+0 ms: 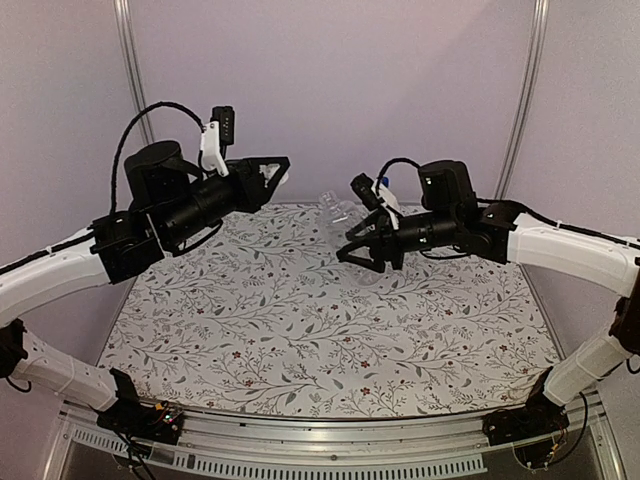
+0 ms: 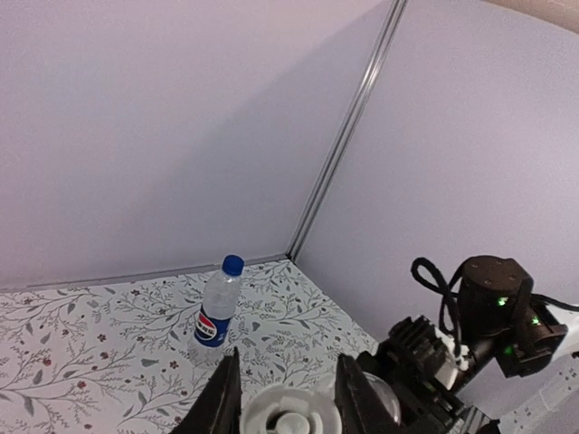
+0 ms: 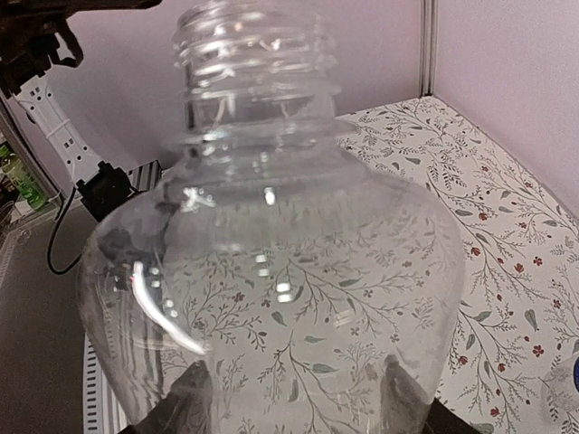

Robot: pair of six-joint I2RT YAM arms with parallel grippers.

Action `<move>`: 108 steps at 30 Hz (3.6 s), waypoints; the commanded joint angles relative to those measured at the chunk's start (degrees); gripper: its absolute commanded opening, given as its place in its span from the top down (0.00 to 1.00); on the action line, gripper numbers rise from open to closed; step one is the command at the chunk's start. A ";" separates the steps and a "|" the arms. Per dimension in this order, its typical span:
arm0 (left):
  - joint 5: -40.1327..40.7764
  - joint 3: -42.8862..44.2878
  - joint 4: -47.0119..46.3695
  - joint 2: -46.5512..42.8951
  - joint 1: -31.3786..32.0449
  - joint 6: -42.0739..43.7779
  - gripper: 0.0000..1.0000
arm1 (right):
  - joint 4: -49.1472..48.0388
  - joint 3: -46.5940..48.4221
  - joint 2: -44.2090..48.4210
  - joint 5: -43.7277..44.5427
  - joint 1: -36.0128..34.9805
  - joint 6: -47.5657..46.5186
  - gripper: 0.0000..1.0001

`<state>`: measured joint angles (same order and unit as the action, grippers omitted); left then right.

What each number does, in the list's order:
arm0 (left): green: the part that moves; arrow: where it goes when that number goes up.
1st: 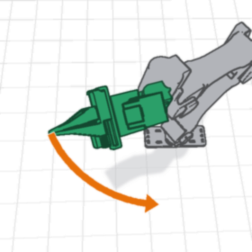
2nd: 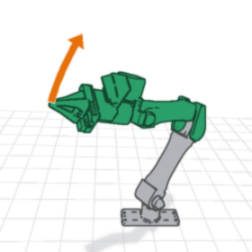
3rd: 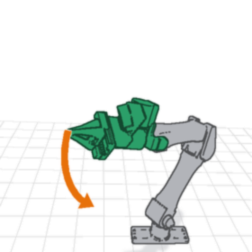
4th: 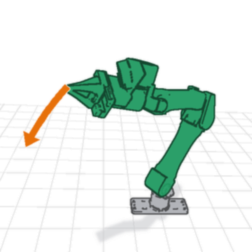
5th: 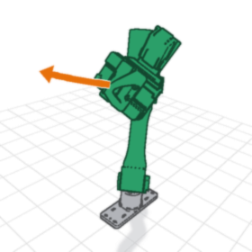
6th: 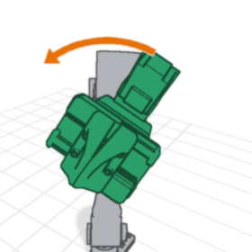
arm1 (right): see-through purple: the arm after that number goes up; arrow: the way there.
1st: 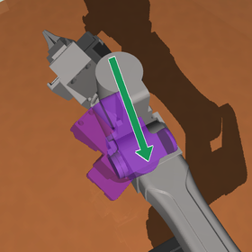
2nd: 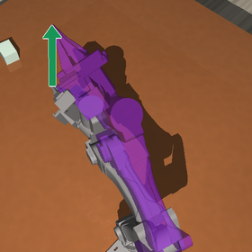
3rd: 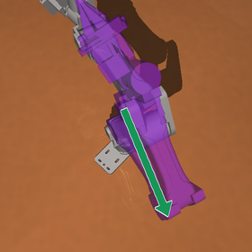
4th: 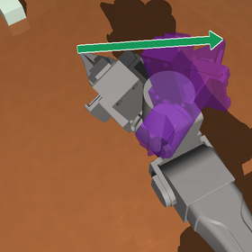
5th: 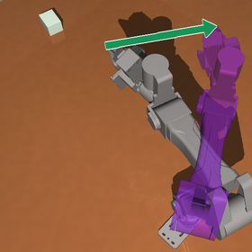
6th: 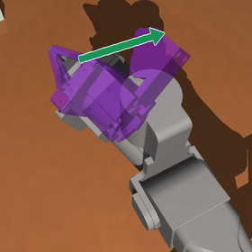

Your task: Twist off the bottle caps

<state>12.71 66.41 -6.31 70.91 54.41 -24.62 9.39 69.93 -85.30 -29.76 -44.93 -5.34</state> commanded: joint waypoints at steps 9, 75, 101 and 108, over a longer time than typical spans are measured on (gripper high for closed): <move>-0.78 -13.49 -6.19 -0.53 -13.56 4.81 0.97 | -2.91 -3.17 7.08 -7.21 0.01 -2.68 0.40; -28.73 -19.42 -10.86 6.48 -17.31 7.99 0.21 | -5.40 -8.57 7.71 -5.41 0.21 -0.62 0.37; -51.20 0.46 -2.58 8.61 -7.25 10.46 0.30 | -1.82 -2.35 1.32 -14.28 -1.92 -3.81 0.37; -49.36 0.65 -0.63 9.31 -5.97 12.26 0.37 | -2.24 -2.60 1.01 -14.35 -1.92 -3.81 0.37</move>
<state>-37.91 65.54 -8.62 79.88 47.42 -14.31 7.42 65.73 -83.81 -43.03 -46.50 -8.67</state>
